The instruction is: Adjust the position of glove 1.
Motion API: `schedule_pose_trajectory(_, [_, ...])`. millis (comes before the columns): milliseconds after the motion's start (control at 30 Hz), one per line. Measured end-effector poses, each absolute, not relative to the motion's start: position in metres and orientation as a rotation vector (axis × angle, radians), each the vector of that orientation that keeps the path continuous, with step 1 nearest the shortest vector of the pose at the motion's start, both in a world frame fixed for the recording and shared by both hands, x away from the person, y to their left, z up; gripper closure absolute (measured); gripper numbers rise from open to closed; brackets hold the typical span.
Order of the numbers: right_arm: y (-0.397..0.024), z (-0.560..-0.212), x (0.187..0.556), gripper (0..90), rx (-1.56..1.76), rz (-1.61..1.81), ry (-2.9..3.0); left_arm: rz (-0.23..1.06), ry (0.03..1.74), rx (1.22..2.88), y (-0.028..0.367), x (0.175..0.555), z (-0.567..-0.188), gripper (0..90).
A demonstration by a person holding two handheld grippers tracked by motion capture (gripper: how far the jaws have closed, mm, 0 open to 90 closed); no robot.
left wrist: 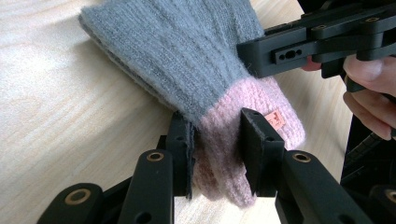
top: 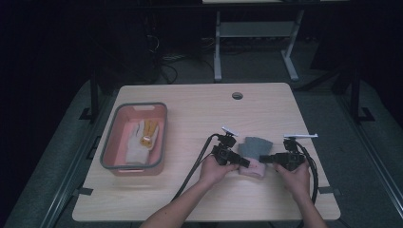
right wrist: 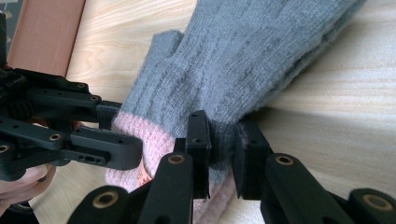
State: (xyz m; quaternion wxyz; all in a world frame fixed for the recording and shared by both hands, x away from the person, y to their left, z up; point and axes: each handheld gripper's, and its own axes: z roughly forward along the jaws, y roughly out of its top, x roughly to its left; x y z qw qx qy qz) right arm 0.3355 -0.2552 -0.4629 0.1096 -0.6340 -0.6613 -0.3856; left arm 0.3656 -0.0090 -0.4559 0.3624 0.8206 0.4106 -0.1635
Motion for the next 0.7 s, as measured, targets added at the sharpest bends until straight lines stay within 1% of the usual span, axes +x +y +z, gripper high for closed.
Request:
schedule_pose_trajectory(133, [-0.252, -0.46, 0.335, 78.3, -1.848, -1.134, -1.959, -0.413, 1.039, 2.127, -0.005, 0.366, -0.452, 67.0])
schedule_pose_trajectory(700, [-0.23, -0.435, 0.34, 78.3, -1.784, -1.167, -2.028, -0.37, 1.028, 2.088, 0.021, 0.364, -0.43, 67.1])
